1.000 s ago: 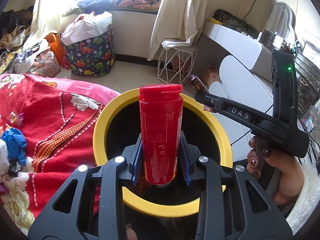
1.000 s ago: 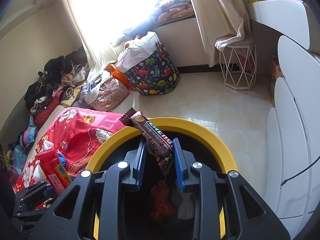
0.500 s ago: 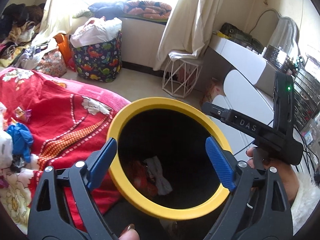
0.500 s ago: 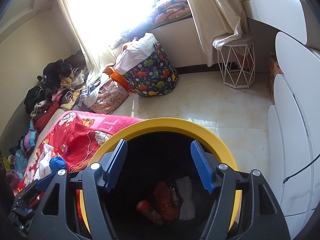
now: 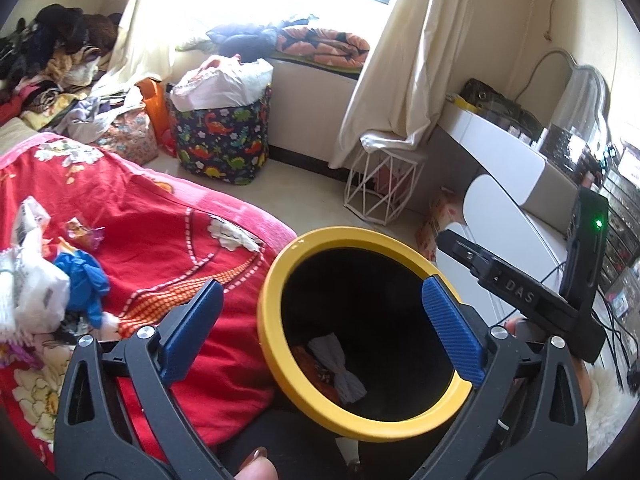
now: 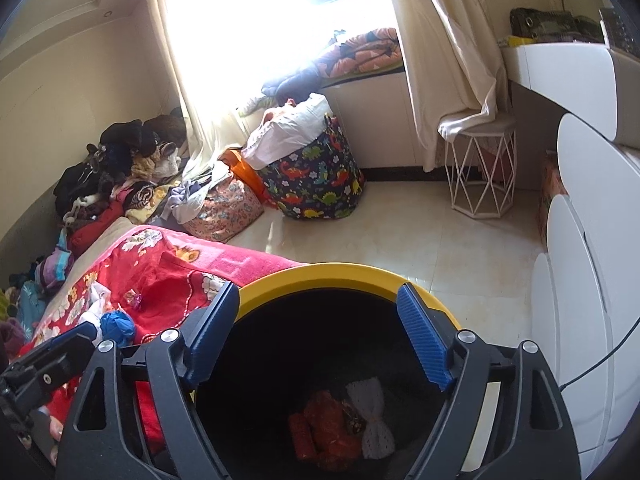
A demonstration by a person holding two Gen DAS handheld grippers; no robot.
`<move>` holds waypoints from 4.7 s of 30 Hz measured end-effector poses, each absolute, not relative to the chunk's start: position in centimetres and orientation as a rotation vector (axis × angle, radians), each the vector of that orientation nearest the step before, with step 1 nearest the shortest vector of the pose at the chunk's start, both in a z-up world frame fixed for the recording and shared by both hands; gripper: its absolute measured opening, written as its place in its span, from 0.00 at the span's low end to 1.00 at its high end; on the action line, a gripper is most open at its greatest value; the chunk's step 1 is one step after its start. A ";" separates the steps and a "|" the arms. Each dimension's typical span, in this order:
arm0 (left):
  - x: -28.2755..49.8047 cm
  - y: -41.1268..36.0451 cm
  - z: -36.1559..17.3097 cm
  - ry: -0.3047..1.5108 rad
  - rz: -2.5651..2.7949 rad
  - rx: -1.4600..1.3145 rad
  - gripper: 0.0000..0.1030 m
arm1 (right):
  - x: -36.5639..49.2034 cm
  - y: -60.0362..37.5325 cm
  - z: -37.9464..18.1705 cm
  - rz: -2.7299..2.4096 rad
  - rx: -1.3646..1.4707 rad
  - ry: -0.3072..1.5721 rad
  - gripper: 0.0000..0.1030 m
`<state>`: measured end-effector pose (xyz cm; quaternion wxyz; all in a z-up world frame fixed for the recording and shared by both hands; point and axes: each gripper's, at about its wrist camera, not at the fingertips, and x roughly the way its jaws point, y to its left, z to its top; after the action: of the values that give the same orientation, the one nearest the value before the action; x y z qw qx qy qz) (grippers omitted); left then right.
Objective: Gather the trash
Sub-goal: 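Move both open tools back over the remaining trash on the bedspread, then grasp the white plastic bag with the right tool while the left tool grasps the mesh sleeve, then carry the plastic bag and mesh sleeve in both tools over the yellow-rimmed bin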
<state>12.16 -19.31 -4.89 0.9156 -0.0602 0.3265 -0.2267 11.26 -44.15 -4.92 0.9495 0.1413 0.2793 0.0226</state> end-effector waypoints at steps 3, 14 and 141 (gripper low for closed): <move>12.0 -18.6 -4.6 0.660 -0.442 -0.128 0.89 | 11.1 -43.4 -4.6 0.054 0.263 0.559 0.78; 11.9 -14.8 -3.4 0.605 -0.337 -0.147 0.89 | 10.9 -39.7 -3.1 0.151 0.254 0.545 0.78; 12.5 4.8 -1.5 0.641 -0.111 -0.381 0.07 | 14.5 -19.4 -0.5 0.744 0.045 0.554 0.22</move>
<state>12.46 4.79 -1.51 0.9298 -0.1860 0.3129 -0.0542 14.47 -19.37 -0.50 0.8941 0.0217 0.2672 0.3589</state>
